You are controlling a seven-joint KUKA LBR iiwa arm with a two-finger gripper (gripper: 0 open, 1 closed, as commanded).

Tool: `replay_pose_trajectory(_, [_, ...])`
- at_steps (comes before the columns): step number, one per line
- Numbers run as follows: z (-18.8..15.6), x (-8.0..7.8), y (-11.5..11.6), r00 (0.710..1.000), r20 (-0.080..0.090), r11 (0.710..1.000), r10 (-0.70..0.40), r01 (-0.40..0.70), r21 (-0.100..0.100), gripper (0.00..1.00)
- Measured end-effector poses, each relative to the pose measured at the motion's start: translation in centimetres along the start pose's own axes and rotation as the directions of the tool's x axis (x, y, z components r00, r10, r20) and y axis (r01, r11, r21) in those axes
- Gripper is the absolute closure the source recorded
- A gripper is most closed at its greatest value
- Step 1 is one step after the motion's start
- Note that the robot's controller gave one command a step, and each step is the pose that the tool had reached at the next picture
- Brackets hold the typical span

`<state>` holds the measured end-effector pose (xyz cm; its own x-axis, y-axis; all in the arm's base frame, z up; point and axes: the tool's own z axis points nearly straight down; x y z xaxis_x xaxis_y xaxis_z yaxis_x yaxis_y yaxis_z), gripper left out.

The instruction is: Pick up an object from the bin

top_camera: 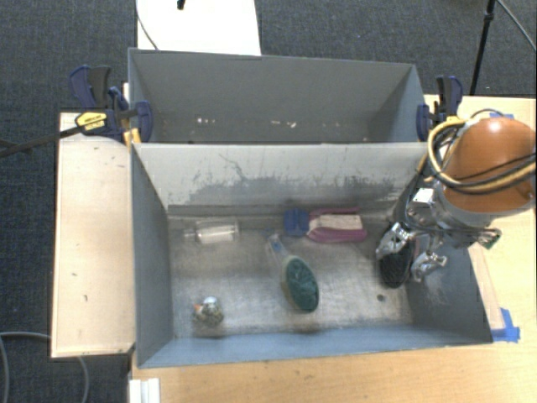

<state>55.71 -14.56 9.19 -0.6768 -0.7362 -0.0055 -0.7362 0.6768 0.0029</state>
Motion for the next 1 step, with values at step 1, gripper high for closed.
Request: replay_pose_trajectory(1, [-11.62, -0.34, -0.25, 1.000, 0.000, 1.000, 0.026, -0.026, 0.010, 1.00])
